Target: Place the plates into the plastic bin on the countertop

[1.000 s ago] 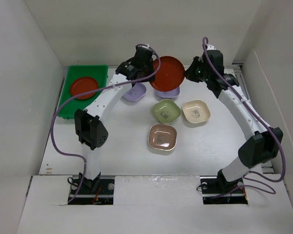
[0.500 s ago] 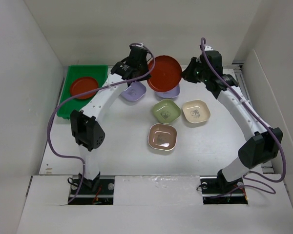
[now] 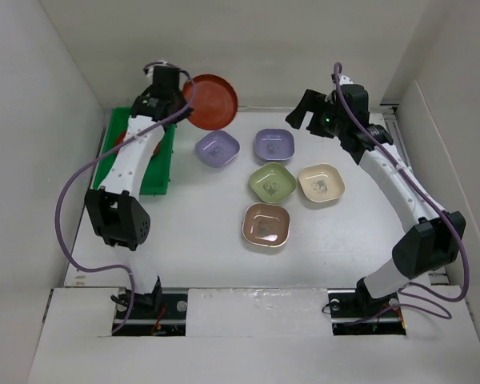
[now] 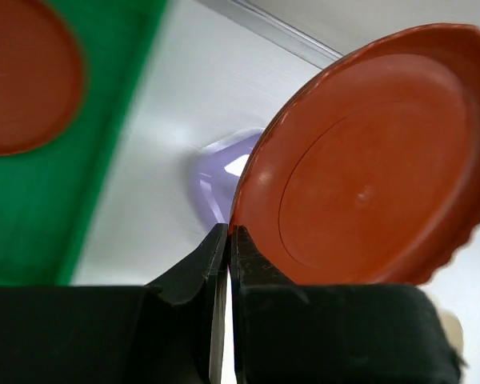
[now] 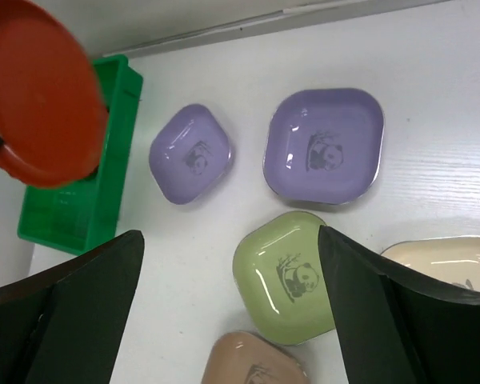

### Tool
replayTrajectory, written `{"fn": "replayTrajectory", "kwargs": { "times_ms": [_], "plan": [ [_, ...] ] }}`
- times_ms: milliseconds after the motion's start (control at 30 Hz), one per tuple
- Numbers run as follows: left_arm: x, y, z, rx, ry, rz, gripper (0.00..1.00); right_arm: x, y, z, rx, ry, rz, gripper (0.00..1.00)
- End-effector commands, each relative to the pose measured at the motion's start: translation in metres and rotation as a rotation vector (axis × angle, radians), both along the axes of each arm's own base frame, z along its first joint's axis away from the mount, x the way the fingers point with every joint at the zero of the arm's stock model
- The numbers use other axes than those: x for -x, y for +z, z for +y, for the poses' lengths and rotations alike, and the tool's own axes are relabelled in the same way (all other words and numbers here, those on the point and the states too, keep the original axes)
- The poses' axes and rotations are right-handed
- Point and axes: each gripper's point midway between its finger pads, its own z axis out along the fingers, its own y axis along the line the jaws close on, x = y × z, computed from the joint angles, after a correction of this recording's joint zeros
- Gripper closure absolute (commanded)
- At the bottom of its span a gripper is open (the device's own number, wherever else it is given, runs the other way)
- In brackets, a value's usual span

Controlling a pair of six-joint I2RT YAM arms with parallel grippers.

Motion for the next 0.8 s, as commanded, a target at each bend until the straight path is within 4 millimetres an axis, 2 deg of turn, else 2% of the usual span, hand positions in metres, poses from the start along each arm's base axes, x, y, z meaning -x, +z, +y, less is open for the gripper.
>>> {"fn": "replayTrajectory", "kwargs": {
  "times_ms": [0, 67, 100, 133, 167, 233, 267, 333, 367, 433, 467, 500, 533, 567, 633, 700, 733, 767],
  "plan": [
    [-0.003, 0.001, 0.108, 0.042, 0.271, 0.002, 1.0, 0.01, 0.013, -0.008, 0.002, -0.01, -0.059, 0.04],
    [-0.008, -0.009, 0.146, 0.061, 0.349, 0.015, 1.0, 0.018, 0.009, -0.005, 0.002, 0.002, -0.058, 0.03],
    [-0.008, -0.019, 0.164, 0.067, 0.379, 0.039, 1.0, 0.023, -0.003, -0.002, 0.007, 0.012, -0.042, 0.0],
    [-0.013, -0.034, 0.18, 0.071, 0.407, 0.069, 1.0, 0.026, -0.006, -0.003, 0.007, 0.012, -0.042, 0.0],
    [-0.014, -0.041, 0.208, 0.072, 0.463, 0.078, 1.0, 0.032, -0.001, -0.005, 0.001, 0.012, -0.059, 0.0],
    [-0.021, -0.047, 0.229, 0.066, 0.496, 0.089, 1.0, 0.045, -0.014, 0.003, 0.001, 0.046, -0.042, 0.0],
    [-0.024, -0.067, 0.237, 0.064, 0.511, 0.138, 1.0, 0.049, -0.01, 0.003, 0.0, 0.059, -0.06, 0.0],
    [-0.028, -0.077, 0.259, 0.066, 0.55, 0.156, 1.0, 0.056, -0.019, 0.006, 0.006, 0.072, -0.043, 0.0],
    [-0.029, -0.095, 0.267, 0.069, 0.578, 0.193, 1.0, 0.058, -0.019, 0.01, 0.005, 0.081, -0.043, 0.0],
    [-0.029, -0.108, 0.283, 0.06, 0.614, 0.216, 1.0, 0.064, -0.015, 0.009, 0.006, 0.093, -0.058, 0.0],
    [-0.033, -0.107, 0.287, 0.056, 0.631, 0.204, 1.0, 0.068, -0.022, 0.013, 0.023, 0.11, -0.045, 0.0],
    [-0.033, -0.121, 0.287, 0.054, 0.632, 0.242, 1.0, 0.074, -0.023, 0.014, 0.032, 0.123, -0.045, 0.0],
    [-0.032, -0.125, 0.291, 0.04, 0.646, 0.256, 1.0, 0.076, -0.018, 0.013, 0.028, 0.123, -0.056, 0.0],
    [-0.034, -0.127, 0.291, 0.039, 0.646, 0.257, 1.0, 0.076, -0.024, 0.013, 0.032, 0.123, -0.045, 0.0],
    [-0.032, -0.138, 0.292, 0.032, 0.652, 0.28, 1.0, 0.08, -0.015, 0.011, 0.033, 0.126, -0.071, 0.0],
    [-0.029, -0.148, 0.291, 0.037, 0.659, 0.3, 0.98, 0.081, -0.019, 0.011, 0.035, 0.126, -0.062, 0.0],
    [-0.028, -0.148, 0.293, 0.03, 0.665, 0.3, 0.88, 0.081, -0.019, 0.011, 0.035, 0.126, -0.062, 0.0],
    [-0.026, -0.149, 0.29, 0.037, 0.657, 0.307, 0.72, 0.084, -0.021, 0.014, 0.038, 0.135, -0.053, 0.0]
  ]
}}
